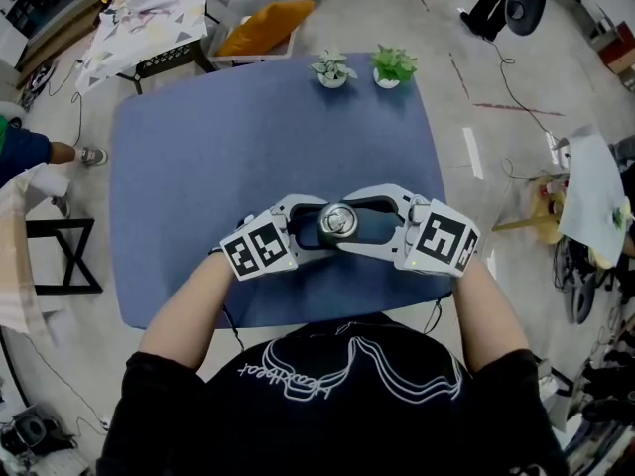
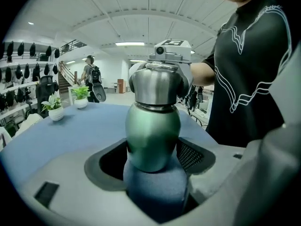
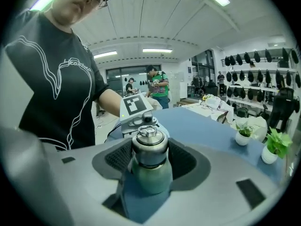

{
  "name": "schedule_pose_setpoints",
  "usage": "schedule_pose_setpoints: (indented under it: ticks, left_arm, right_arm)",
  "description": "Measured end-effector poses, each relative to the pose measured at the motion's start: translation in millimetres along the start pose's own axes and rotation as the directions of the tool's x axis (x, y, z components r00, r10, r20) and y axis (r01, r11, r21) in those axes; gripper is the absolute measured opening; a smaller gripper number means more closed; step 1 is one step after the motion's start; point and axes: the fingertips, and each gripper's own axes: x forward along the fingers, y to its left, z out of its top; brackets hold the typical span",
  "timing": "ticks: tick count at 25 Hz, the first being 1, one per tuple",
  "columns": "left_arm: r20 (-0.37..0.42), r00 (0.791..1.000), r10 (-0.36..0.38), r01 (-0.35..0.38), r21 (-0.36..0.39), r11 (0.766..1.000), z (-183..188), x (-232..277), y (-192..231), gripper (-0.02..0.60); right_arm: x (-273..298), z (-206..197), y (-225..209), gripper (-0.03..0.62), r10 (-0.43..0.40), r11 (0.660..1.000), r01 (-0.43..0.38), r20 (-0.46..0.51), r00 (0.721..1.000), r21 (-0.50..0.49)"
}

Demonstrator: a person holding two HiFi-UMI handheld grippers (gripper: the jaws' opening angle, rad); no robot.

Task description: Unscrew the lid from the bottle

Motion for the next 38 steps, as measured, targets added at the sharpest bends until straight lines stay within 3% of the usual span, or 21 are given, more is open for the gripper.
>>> schedule_pose_setpoints:
  ticks: [8,16,20,25,32,38]
  left_arm:
    - [-0.008,0.996,-0.09,0.09,0.039,0.995,-1.0,-0.4,-0.5,0.319]
    - [-0.007,0.997,-0.072,0.072,0.025,0.997,-0.9,-0.2,-0.5,0.319]
    - [0.007,1.0,-0.019,0.019,-0.013,1.0,-1.3,1.2,-0.8,0.319]
    - [0.007,0.998,0.065,-0.065,-0.056,0.996,-2.1,1.2,0.7,0.319]
    - [-0.001,0.977,0.214,-0.212,-0.144,0.967,-3.0,1.1,0.0,0.319]
    - [0.003,0.943,0.333,-0.324,-0.217,0.921,-3.4,0.2,-0.8,0.319]
  right_arm:
    - [2.1,-0.5,2.7,0.248,0.148,0.985,-0.153,-0.065,0.987,-0.079]
    - [1.6,-0.7,2.9,0.252,0.132,0.989,-0.136,-0.067,0.989,-0.061]
    - [2.4,1.5,4.6,0.336,0.064,0.998,-0.064,-0.022,0.998,-0.01]
    - [1.1,6.6,2.4,0.348,-0.13,0.991,0.128,0.067,0.989,0.029]
    - [-2.3,0.9,5.7,0.341,-0.36,0.931,0.349,0.1,0.928,0.106]
    - [-3.2,1.4,3.5,0.314,-0.486,0.866,0.452,0.151,0.861,0.213]
